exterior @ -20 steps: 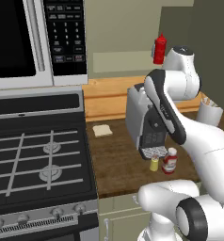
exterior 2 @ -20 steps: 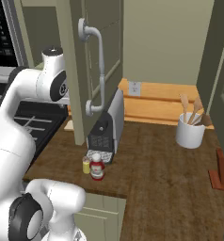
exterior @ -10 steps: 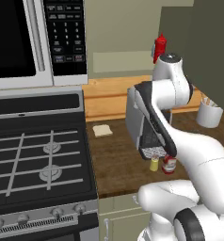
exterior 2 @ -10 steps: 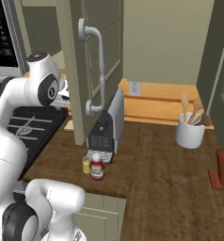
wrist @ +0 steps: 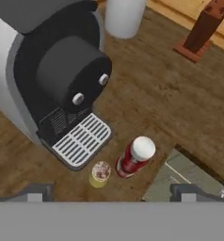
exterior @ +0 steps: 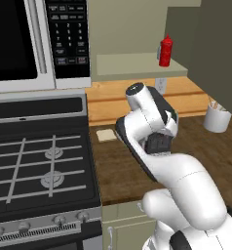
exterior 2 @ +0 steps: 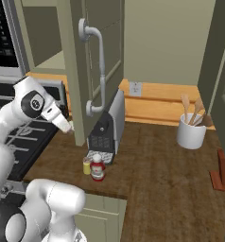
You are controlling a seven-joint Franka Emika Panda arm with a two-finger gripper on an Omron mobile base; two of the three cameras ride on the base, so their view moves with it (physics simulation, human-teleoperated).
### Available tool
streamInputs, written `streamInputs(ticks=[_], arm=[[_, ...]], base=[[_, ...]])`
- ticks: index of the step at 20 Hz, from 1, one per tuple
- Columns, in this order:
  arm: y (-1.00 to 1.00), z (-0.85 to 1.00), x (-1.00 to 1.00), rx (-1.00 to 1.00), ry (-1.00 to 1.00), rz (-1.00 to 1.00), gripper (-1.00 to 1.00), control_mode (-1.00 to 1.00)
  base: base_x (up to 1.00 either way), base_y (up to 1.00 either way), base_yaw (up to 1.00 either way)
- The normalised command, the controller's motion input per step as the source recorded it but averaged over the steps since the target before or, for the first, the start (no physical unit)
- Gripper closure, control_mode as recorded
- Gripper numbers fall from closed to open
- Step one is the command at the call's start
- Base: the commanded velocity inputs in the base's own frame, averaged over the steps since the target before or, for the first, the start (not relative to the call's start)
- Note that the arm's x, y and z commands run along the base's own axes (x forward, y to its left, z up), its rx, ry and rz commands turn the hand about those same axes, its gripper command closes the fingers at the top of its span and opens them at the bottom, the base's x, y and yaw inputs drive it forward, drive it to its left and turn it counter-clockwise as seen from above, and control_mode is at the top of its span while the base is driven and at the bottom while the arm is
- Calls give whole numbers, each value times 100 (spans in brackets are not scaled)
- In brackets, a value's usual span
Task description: Put the shaker and condiment bottle from the counter next to their counterparts in the cabinet.
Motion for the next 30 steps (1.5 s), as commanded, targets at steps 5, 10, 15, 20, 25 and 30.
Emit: streamInputs(ticks=[5, 10, 15, 20, 25, 30], arm=[[9, -56, 0, -4, -2, -79, -100, -100], [5, -30, 0, 0, 0, -50, -100, -100], [0, 0, 0, 0, 0, 0, -100, -100], [0, -9, -3, -25, -18, 0, -100, -100], [3, -25, -11, -41, -41, 0, -100, -100], [0, -14, 0, -11, -3, 0, -100, -100]], base=[[0, 0, 0], [0, 0, 0], [0, 0, 0], [0, 0, 0], [0, 0, 0], [0, 0, 0]])
